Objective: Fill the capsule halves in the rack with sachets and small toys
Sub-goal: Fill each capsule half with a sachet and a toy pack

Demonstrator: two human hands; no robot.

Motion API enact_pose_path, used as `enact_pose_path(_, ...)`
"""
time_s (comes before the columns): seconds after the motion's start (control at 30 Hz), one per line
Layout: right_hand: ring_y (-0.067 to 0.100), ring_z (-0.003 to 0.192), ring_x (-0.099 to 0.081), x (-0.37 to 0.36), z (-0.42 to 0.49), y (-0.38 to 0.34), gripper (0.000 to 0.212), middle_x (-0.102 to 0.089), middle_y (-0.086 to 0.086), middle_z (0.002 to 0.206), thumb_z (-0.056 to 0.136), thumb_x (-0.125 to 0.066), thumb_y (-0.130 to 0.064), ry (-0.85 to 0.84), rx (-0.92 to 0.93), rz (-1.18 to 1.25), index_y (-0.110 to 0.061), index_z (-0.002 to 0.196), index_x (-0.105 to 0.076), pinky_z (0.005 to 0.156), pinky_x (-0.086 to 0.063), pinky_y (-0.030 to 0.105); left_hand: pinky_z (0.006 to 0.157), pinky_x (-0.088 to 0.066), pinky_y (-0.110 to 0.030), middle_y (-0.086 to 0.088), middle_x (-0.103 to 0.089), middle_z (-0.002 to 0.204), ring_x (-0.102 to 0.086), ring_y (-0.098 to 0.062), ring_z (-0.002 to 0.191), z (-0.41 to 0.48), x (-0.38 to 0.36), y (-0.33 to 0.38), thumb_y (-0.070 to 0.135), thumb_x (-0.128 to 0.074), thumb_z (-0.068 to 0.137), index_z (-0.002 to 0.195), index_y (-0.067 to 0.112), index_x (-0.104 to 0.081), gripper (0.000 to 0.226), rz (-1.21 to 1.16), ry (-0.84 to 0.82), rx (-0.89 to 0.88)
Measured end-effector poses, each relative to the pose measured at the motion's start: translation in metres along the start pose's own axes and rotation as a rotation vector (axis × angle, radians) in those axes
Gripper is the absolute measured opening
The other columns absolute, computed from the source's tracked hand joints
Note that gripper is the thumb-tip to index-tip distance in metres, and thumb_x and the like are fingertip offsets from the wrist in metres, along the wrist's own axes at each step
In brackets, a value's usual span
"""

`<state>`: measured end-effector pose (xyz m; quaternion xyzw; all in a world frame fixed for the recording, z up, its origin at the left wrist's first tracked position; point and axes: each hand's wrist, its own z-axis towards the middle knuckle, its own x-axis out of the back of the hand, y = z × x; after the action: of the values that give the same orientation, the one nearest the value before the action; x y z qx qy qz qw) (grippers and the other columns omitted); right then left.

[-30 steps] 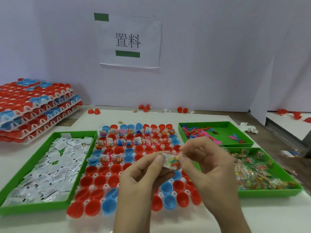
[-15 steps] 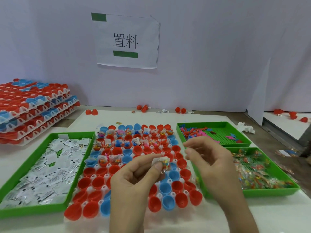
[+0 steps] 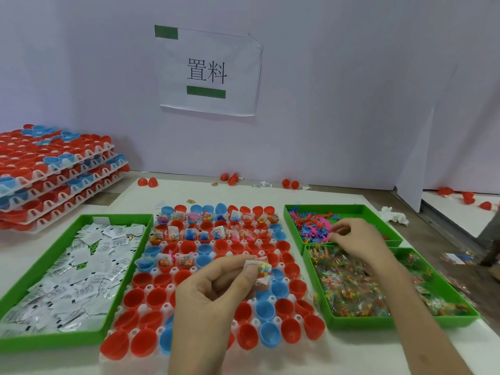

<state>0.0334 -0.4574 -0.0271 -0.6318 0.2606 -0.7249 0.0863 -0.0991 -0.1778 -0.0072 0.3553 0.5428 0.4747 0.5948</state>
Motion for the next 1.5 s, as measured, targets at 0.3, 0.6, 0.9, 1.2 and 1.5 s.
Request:
enact_pose_path(0.3,0.011,0.077,-0.064,-0.008,0.014,-0.002,0.016,-0.069,-0.007,0.083,0.088,-0.074,-0.019,0.08,0.005,-0.032,-0.027,0.075,-0.071,0.071,-0.057,0.035,0.057,-0.057,-0.02,-0.01,-0.078,0.08,-0.076,-0.023,0.069,0.001,0.007,-0.001,0.017,-0.071,0.064,0.078,0.026,-0.082,0.02,0.018,-0.015,0.017)
enact_pose_path(0.6,0.008,0.07,-0.064,0.0,0.013,-0.008,0.018,-0.068,-0.009,0.075,0.085,-0.078,-0.017,0.212,0.069,0.039,-0.029,0.075,-0.07,0.056,-0.044,0.023,0.059,-0.057,-0.019,-0.008,-0.078,0.08,-0.075,-0.021,0.07,0.001,0.01,0.001,0.018,-0.071,0.064,0.08,0.029,-0.081,0.022,0.013,-0.028,0.019)
enact_pose_path(0.9,0.014,0.073,-0.074,0.032,-0.06,-0.066,0.012,-0.076,-0.004,0.082,0.081,-0.077,-0.016,0.361,0.418,0.939,-0.027,0.084,-0.075,0.07,-0.058,0.018,0.063,-0.056,-0.017,-0.007,-0.078,0.081,-0.075,-0.017,0.074,-0.002,0.009,0.002,0.025,-0.073,0.062,0.081,0.031,-0.081,0.021,-0.009,-0.023,-0.016)
enact_pose_path(1.2,0.013,0.075,-0.073,-0.014,-0.158,-0.112,0.012,-0.075,-0.006,0.079,0.075,-0.076,-0.019,0.298,0.543,1.065,-0.025,0.084,-0.075,0.067,-0.057,0.018,0.064,-0.055,-0.019,-0.007,-0.074,0.081,-0.071,-0.014,0.072,-0.006,0.008,0.006,0.018,-0.094,0.055,0.078,0.02,-0.082,0.026,-0.044,-0.1,-0.028)
enact_pose_path(1.5,0.011,0.079,-0.07,-0.019,-0.165,-0.117,0.007,-0.072,-0.001,0.079,0.071,-0.075,-0.026,-0.088,0.372,1.264,-0.026,0.078,-0.075,0.069,-0.056,0.022,0.068,-0.057,-0.02,-0.004,-0.073,0.09,-0.071,-0.016,0.081,-0.009,0.001,0.006,0.032,-0.077,0.058,0.076,0.024,-0.081,0.02,0.016,-0.07,-0.166)
